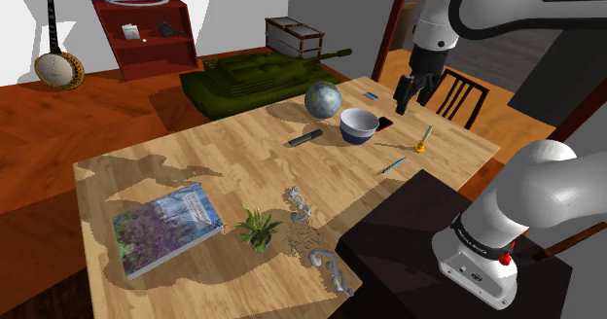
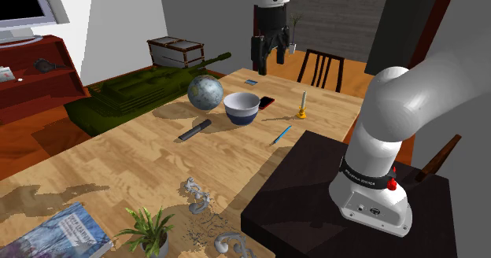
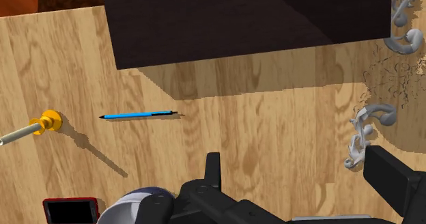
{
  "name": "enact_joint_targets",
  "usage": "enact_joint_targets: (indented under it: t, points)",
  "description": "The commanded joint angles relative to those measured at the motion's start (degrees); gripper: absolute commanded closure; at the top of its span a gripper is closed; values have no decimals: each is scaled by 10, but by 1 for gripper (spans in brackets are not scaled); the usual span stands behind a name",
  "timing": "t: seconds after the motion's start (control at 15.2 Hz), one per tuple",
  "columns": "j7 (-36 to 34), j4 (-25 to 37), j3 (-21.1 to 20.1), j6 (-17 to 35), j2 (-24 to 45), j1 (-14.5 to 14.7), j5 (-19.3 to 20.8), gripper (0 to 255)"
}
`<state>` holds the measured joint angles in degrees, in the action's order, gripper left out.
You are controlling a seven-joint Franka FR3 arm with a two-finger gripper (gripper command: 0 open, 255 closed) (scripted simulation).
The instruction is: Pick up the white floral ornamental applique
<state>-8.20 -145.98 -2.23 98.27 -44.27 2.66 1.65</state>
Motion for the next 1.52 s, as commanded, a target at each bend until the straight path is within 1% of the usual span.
enact_joint_targets:
  t: [0.0, 0.33, 0.73, 1.12, 1.32, 1.45]
  points:
    - [-19, -28, -12, 42, 11, 6, -14, 0]
    - [-57, -78, -38, 152, 64, 19, -43, 0]
    - [-100, -109, -71, 297, 167, 35, -73, 0]
    - [-146, -104, -105, 443, 307, 45, -89, 0]
    - [-175, -87, -120, 511, 386, 46, -82, 0]
    - [-199, -72, -128, 553, 439, 47, -69, 0]
